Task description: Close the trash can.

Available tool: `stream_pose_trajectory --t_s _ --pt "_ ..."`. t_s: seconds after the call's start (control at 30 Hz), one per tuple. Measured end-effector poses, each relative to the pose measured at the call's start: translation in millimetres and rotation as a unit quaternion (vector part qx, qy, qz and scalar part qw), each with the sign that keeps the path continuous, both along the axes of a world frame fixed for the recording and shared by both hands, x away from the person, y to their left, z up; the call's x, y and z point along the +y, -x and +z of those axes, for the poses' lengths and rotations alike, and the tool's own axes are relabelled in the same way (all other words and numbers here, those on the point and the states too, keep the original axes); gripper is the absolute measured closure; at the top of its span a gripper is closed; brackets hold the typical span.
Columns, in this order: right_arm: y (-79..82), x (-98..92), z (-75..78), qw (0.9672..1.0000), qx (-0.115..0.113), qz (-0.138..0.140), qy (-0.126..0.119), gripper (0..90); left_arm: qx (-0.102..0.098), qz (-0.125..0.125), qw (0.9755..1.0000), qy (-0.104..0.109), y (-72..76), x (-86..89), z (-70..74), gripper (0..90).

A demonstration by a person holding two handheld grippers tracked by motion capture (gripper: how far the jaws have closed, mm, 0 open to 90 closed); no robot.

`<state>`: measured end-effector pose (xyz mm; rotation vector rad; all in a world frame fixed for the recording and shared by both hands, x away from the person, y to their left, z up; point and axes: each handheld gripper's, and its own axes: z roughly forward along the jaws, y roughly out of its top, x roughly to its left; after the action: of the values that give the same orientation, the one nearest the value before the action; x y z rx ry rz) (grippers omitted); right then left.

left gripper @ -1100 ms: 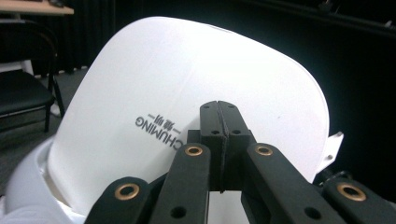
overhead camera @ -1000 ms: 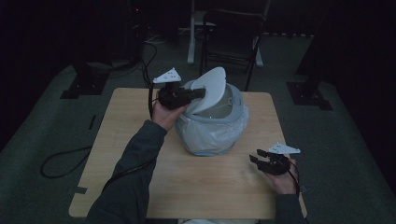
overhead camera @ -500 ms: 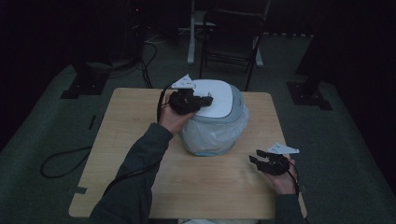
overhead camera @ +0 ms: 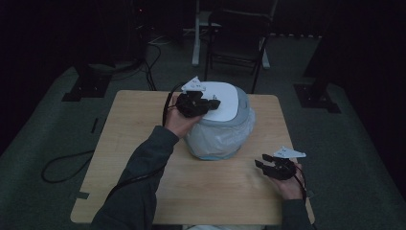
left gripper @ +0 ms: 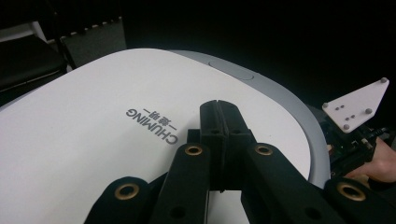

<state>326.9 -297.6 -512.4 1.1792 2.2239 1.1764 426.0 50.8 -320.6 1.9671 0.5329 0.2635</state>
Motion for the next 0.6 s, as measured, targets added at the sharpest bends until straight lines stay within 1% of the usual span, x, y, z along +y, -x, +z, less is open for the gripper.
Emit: stream_pose_trajectory --t_s 0.03,0.13,0.3,0.33,0.37,0.43,0.47,0.5,0.53,0.57,0.6 --pt "-0.1 0.3 -0.2 1.0 0.0 0.0 0.0 52.0 0.0 0.0 1.0 -0.001 0.1 -0.1 0.0 90.0" --pt "-0.5 0.8 -0.7 1.0 0.0 0.002 0.001 52.0 -0.009 0.004 0.9999 -0.008 2.0 -1.7 0.0 90.0" --pt "-0.8 2.7 -1.4 1.0 0.002 0.004 0.003 52.0 -0.013 0.011 0.9996 -0.023 4.0 -4.9 2.3 90.0" --pt "-0.7 3.2 -1.3 1.0 0.002 0.003 0.005 52.0 -0.013 0.011 0.9994 -0.03 4.5 -6.0 2.1 90.0" --pt "-0.8 3.6 -1.5 1.0 0.001 0.004 0.008 52.0 -0.012 0.013 0.9993 -0.033 4.9 -6.6 2.4 90.0" --pt "-1.0 4.2 -1.9 0.9999 0.001 0.005 0.009 52.0 -0.014 0.012 0.9994 -0.029 4.5 -5.9 2.2 90.0" --pt "-1.0 4.5 -1.9 0.9999 0.001 0.005 0.011 52.0 -0.014 0.009 0.9996 -0.024 4.0 -4.8 1.4 90.0" --pt "-1.1 4.6 -2.2 0.9999 0.002 0.005 0.013 52.0 -0.006 0.008 0.9998 -0.015 2.4 -3.1 1.1 90.0" --pt "-1.4 4.5 -2.7 0.9999 0.002 0.004 0.015 52.0 -0.004 0.011 0.9999 -0.011 2.2 -2.2 1.0 90.0" --pt "-1.7 4.3 -3.4 0.9999 0.004 0.003 0.015 52.0 -0.012 0.01 0.9998 -0.012 3.6 -1.9 0.9 90.0" --pt "-2.2 3.9 -4.4 0.9999 0.005 0.003 0.015 52.0 -0.017 0.009 0.9997 -0.013 4.7 -1.1 0.9 87.6"
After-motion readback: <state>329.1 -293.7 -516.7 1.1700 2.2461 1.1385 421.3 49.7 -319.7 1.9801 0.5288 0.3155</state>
